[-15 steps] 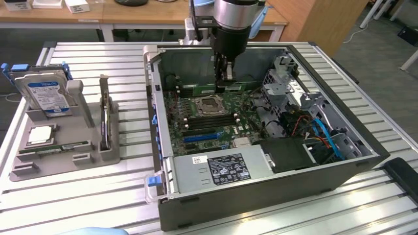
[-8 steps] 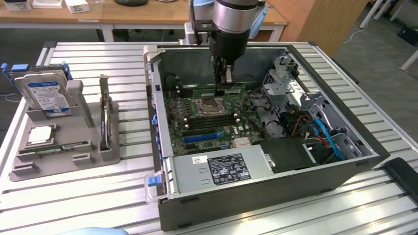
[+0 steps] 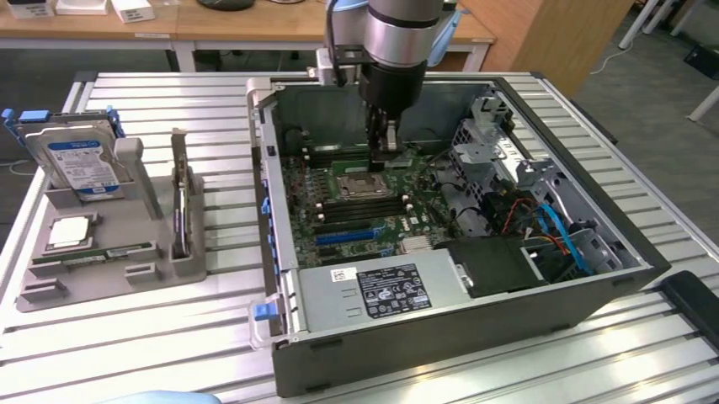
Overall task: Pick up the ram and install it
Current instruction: 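Insert the ram into the slot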
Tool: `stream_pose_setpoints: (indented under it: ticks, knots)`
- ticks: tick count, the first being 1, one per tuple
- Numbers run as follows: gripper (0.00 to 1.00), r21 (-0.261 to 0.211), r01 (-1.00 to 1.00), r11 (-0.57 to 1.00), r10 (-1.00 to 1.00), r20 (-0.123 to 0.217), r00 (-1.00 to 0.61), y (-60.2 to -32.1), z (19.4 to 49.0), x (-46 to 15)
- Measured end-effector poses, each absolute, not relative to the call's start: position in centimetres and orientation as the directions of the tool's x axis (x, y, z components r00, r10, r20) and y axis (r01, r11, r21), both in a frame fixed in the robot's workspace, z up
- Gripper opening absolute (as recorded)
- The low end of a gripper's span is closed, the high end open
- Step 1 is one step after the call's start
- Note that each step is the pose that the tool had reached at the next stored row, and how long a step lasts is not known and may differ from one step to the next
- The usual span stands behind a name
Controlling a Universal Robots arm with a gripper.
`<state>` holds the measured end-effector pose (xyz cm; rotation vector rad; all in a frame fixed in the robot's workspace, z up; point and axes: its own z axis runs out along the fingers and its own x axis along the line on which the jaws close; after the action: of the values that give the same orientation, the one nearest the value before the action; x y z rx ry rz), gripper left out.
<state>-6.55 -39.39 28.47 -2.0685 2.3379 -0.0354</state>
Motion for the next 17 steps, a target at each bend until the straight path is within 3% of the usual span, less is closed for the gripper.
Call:
stream_pose_setpoints:
  ticks: [17]
  knots:
    - [0.13,-0.028,-0.997,0.078,-0.997,0.001,-0.078,-39.4,26.8,-6.9]
